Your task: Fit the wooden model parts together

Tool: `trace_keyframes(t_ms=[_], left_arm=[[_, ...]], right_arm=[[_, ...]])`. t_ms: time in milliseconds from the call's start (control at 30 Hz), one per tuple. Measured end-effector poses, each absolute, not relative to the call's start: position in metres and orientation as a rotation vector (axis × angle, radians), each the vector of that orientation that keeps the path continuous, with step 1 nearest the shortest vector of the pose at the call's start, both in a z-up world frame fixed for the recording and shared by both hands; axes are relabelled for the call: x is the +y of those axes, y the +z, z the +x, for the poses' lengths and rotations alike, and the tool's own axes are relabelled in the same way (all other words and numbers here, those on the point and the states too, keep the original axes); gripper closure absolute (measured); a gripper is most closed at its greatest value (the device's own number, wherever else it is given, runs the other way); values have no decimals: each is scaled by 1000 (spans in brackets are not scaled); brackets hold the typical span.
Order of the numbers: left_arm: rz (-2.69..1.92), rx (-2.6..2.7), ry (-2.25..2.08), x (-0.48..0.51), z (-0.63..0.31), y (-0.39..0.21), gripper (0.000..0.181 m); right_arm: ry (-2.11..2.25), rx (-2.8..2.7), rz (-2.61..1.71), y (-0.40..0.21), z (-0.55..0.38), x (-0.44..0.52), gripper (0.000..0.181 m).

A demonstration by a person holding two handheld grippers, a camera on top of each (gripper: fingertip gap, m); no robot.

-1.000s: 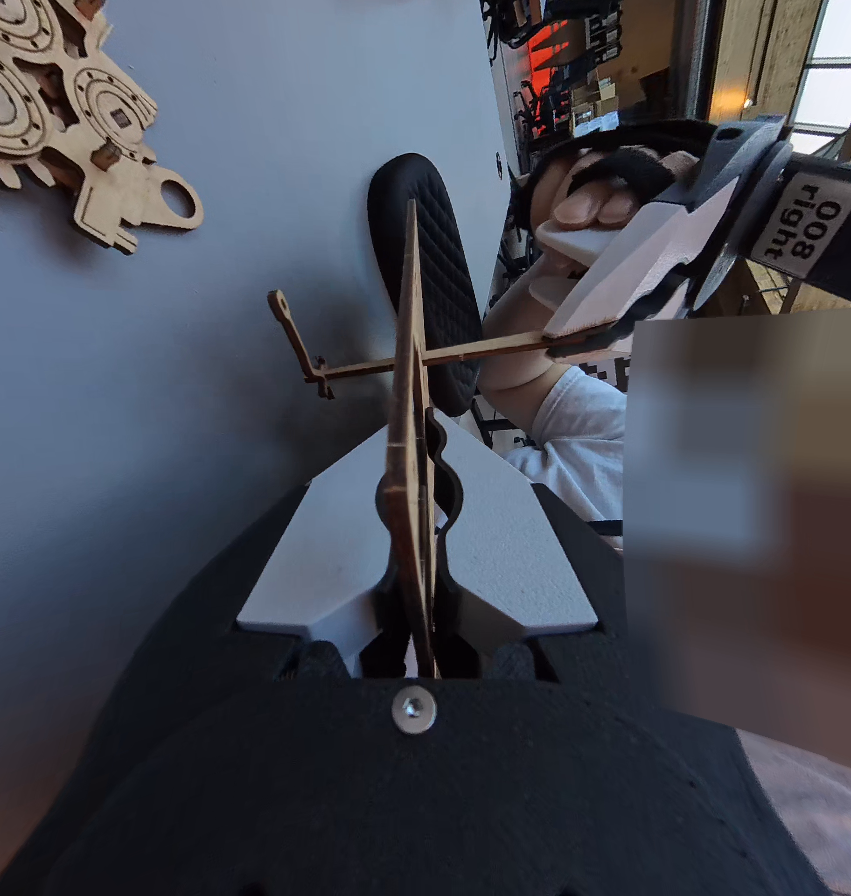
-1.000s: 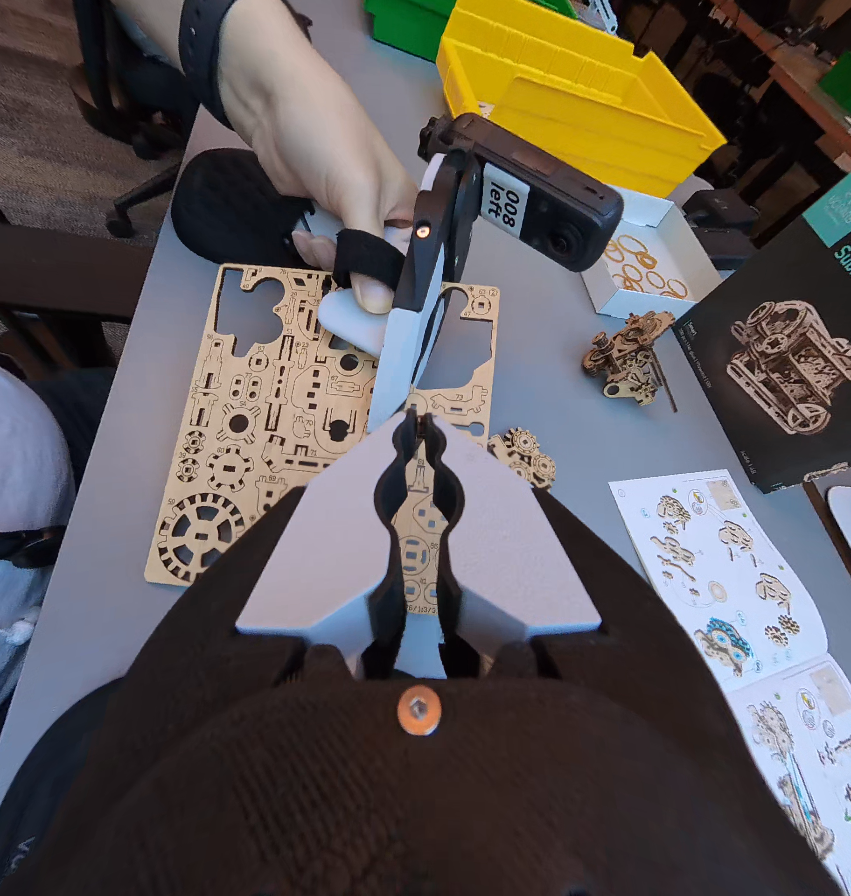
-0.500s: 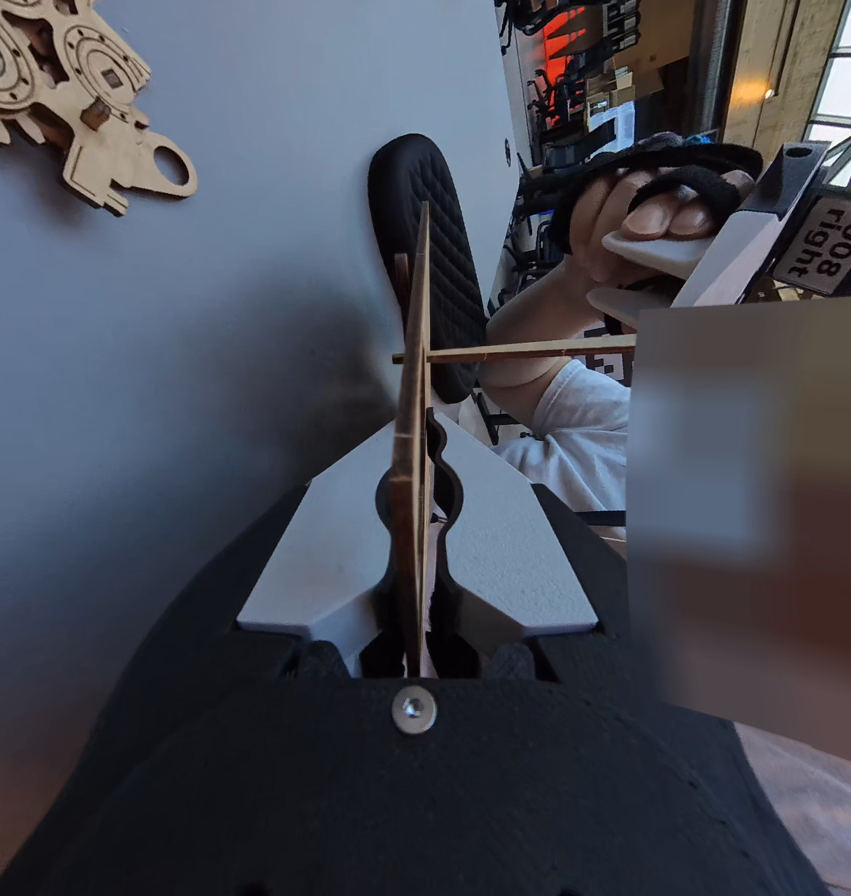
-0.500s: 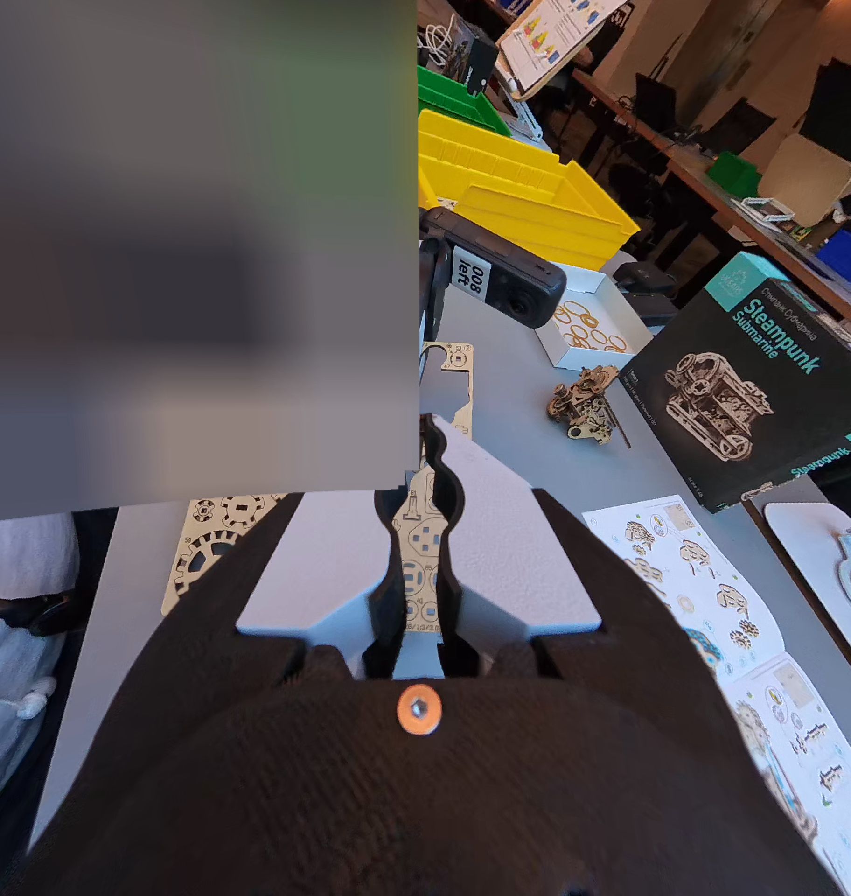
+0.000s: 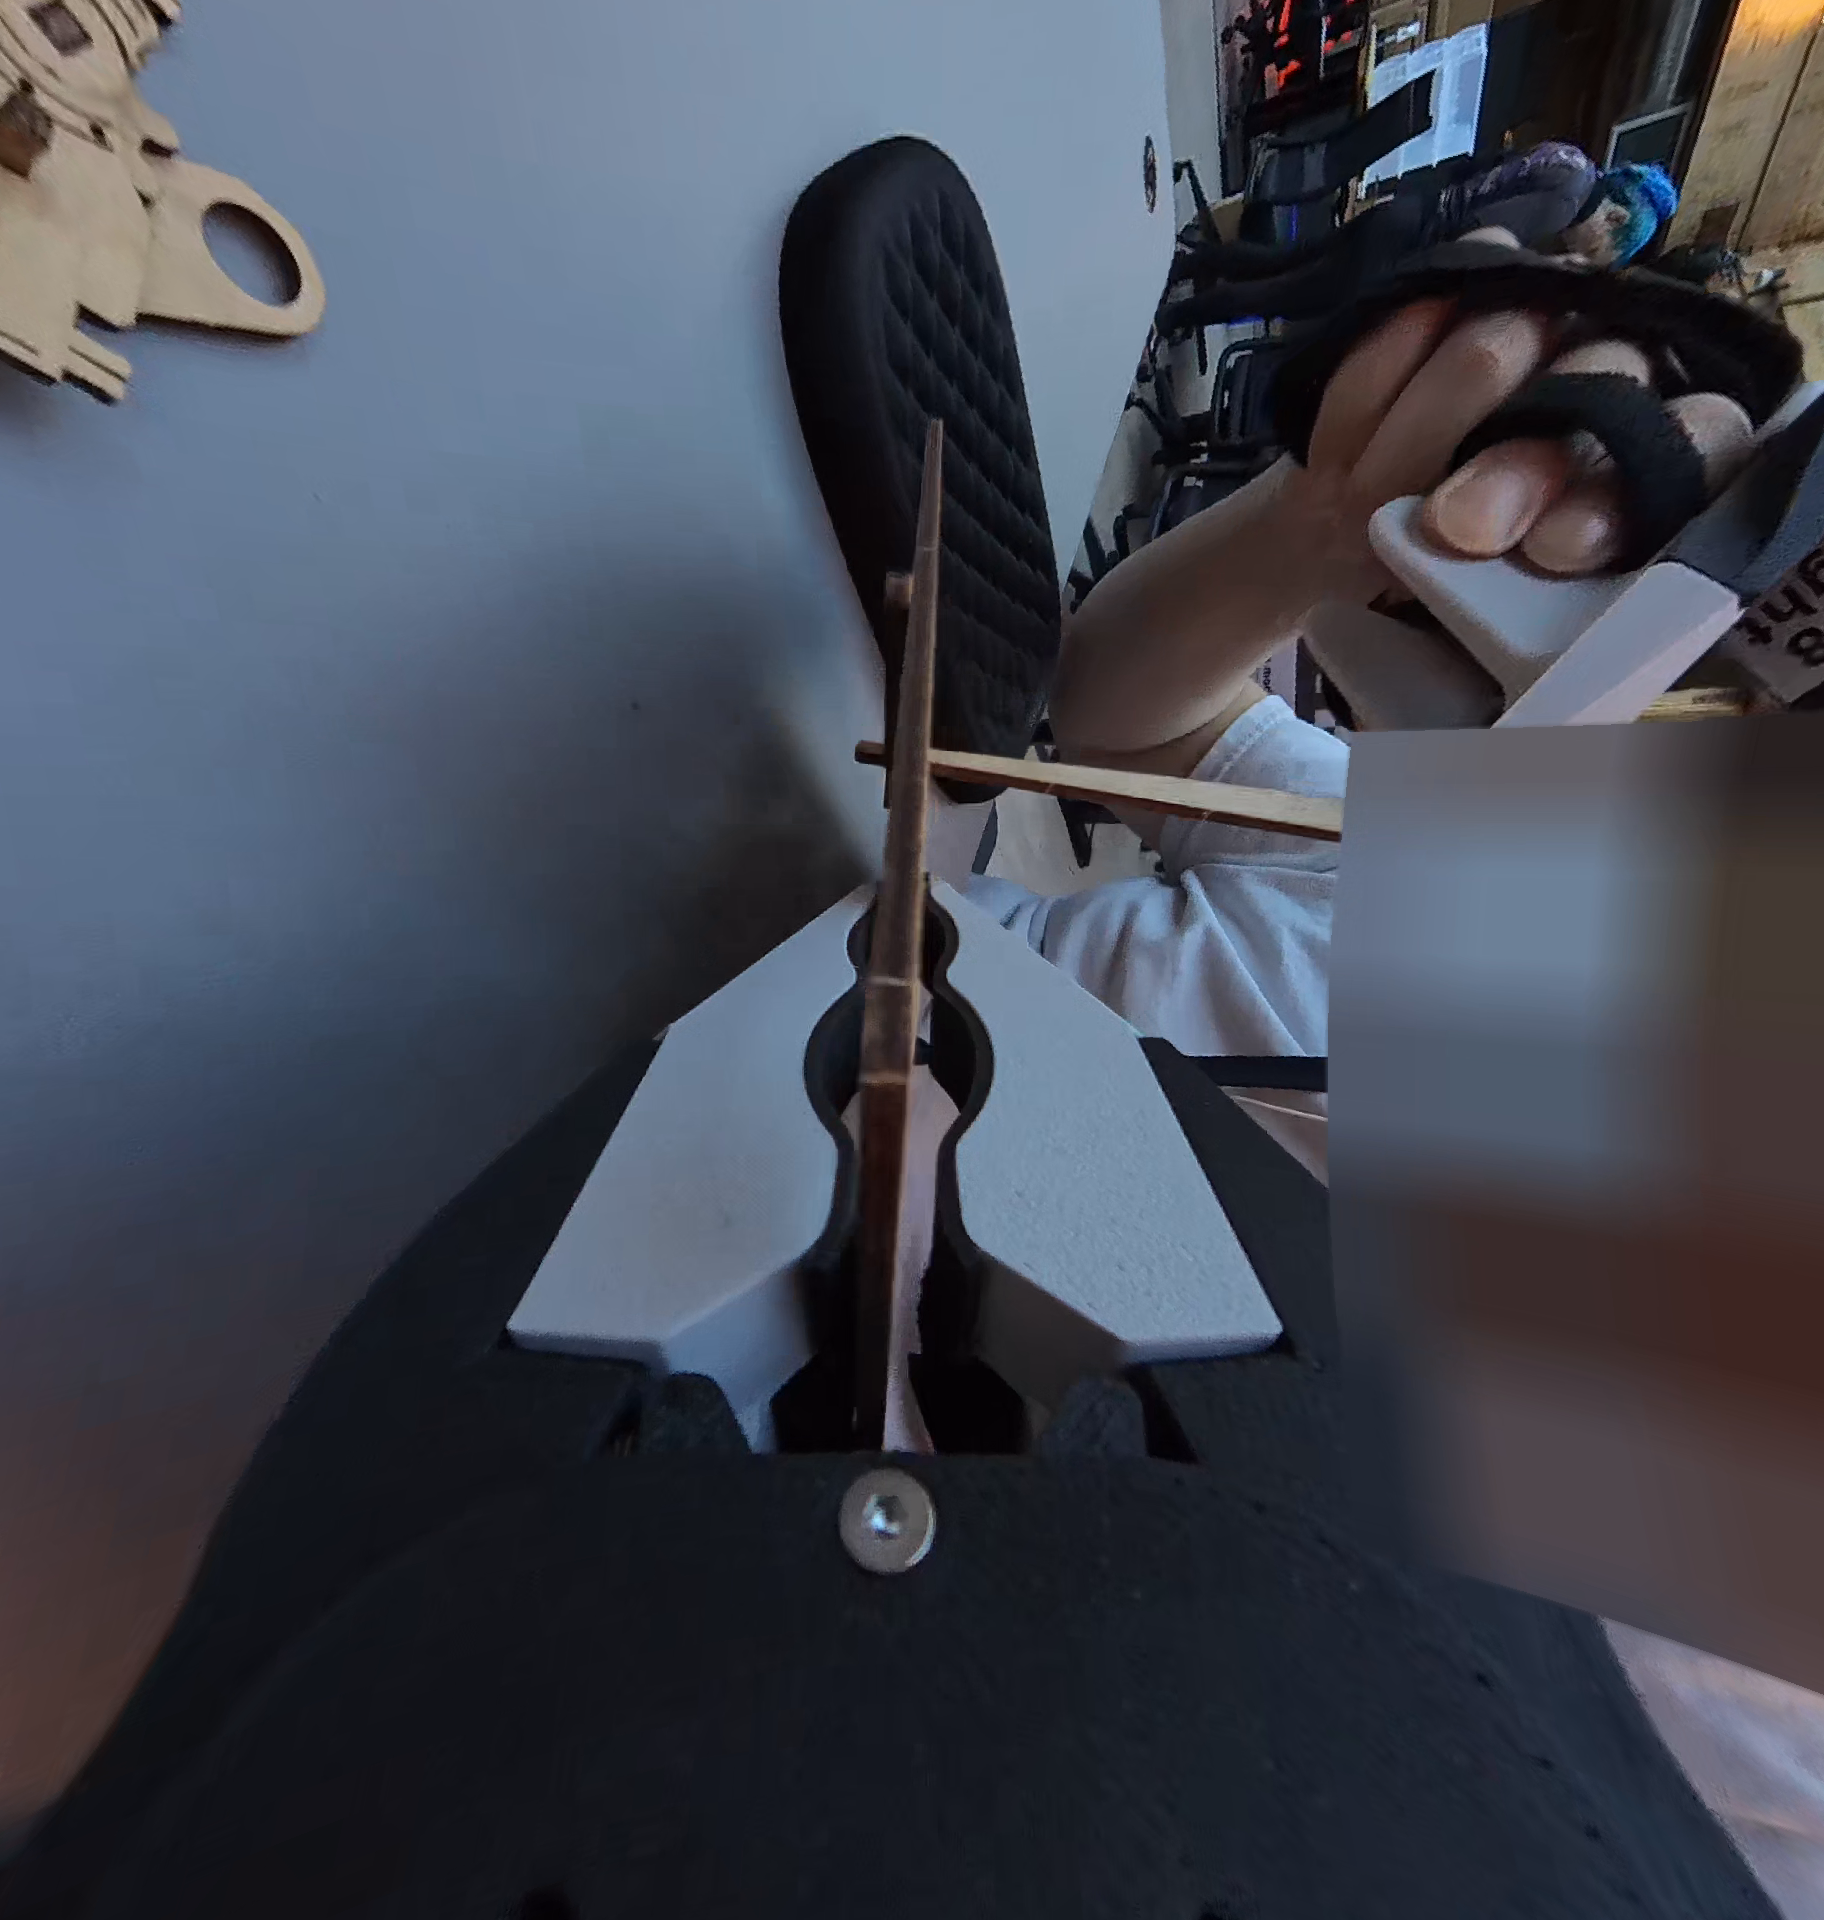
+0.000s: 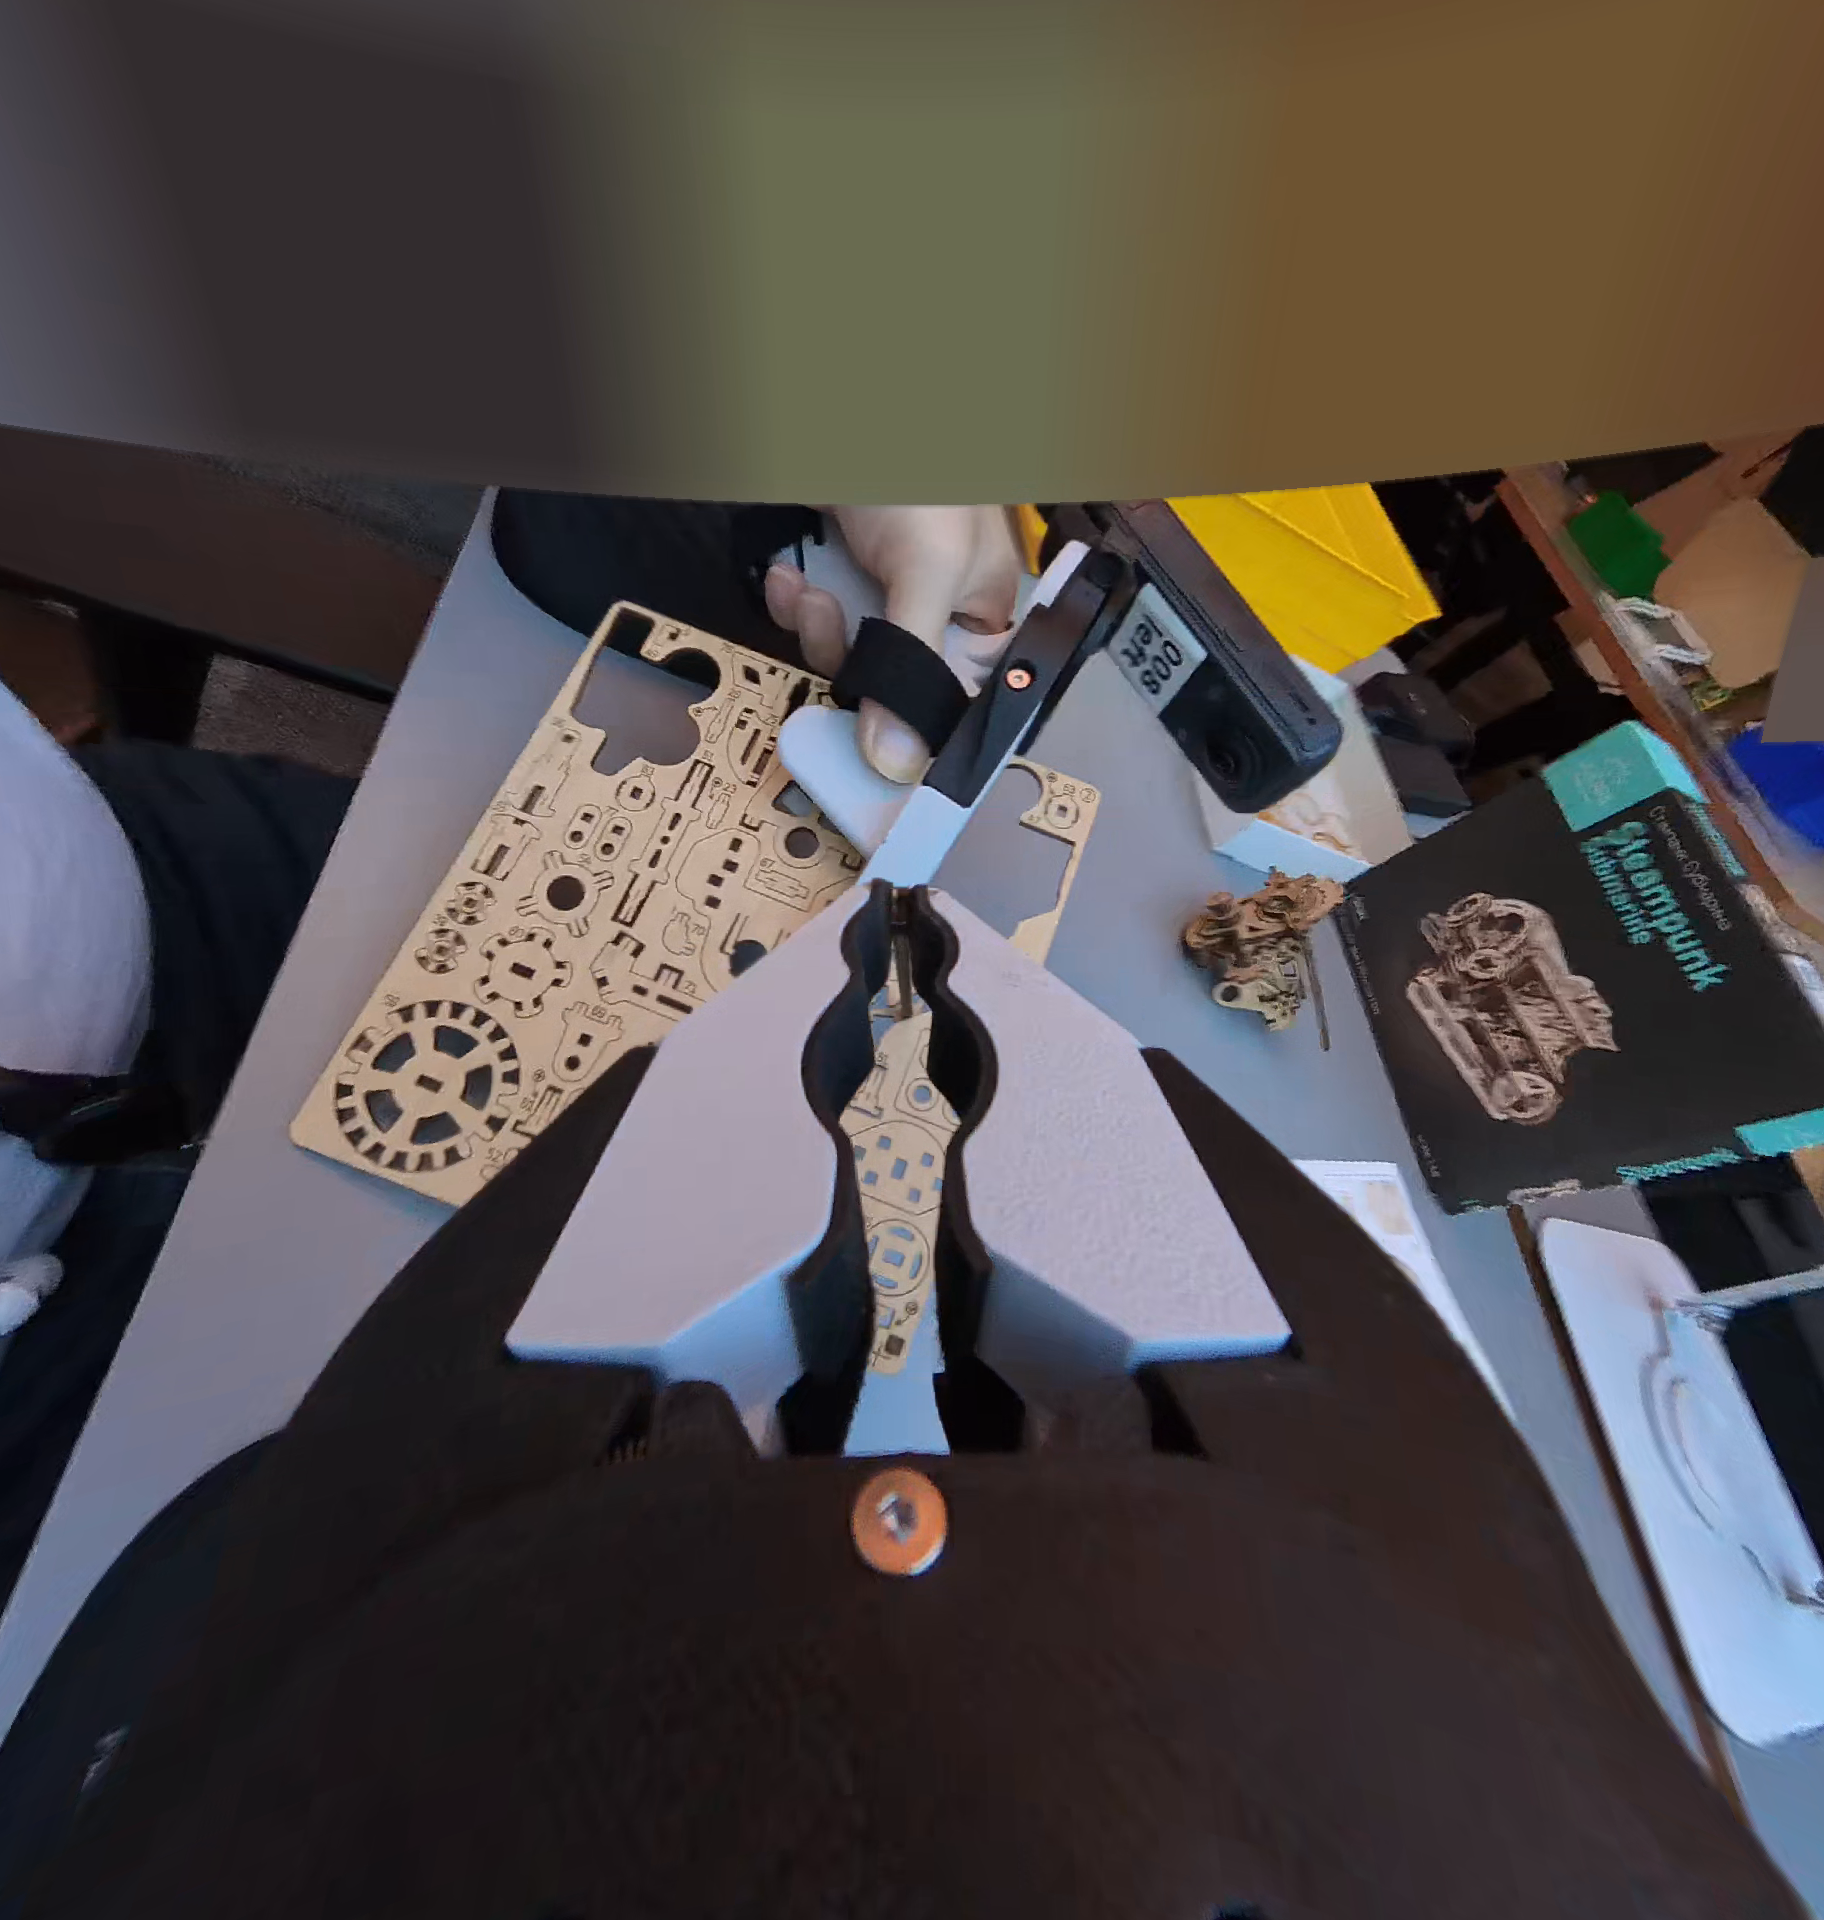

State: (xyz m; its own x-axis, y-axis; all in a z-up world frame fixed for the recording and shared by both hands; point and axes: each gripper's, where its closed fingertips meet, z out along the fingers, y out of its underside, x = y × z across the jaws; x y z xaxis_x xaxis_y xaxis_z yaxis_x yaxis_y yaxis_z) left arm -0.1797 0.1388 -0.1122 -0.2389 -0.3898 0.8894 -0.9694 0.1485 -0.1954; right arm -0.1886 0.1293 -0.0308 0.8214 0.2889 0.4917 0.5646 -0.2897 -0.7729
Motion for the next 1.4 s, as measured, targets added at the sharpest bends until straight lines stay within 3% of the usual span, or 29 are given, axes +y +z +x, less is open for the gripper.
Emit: trace_keyframes(t_ms=[267,400,533,700,967,1133,1300,1333,1400], left_arm=[[1297,-1828,993,141,-185,-105,181],[1320,-1797,938,147,-182,-105,180],[1191,-1820,771,144,-210,-115,180],[1084,-1836,683,140,-225,-116,180],[1107,-1827,722,149,-206,-106,180],[1092,-1782,728,149,-206,-105,180],[1030,-1839,828,145,-195,-100,177],[1037,-1814,861,143,-192,-97,169],[1044,-1810,915,140,-186,-95,172]], right_arm=[[83,-134,-1900,-14,-159,126,180],[-262,-517,-1918,-22,-186,131,180],[-225,-915,-1870,-35,-215,120,180],[-49,-909,-1938,-33,-204,117,180],[111,-373,-2009,-22,-170,127,180],[-320,-907,-1866,-29,-198,116,180],[-42,-648,-1881,-23,-192,124,180],[-58,-638,-1882,-25,-189,125,180],[-109,-629,-1889,-30,-185,129,180]])
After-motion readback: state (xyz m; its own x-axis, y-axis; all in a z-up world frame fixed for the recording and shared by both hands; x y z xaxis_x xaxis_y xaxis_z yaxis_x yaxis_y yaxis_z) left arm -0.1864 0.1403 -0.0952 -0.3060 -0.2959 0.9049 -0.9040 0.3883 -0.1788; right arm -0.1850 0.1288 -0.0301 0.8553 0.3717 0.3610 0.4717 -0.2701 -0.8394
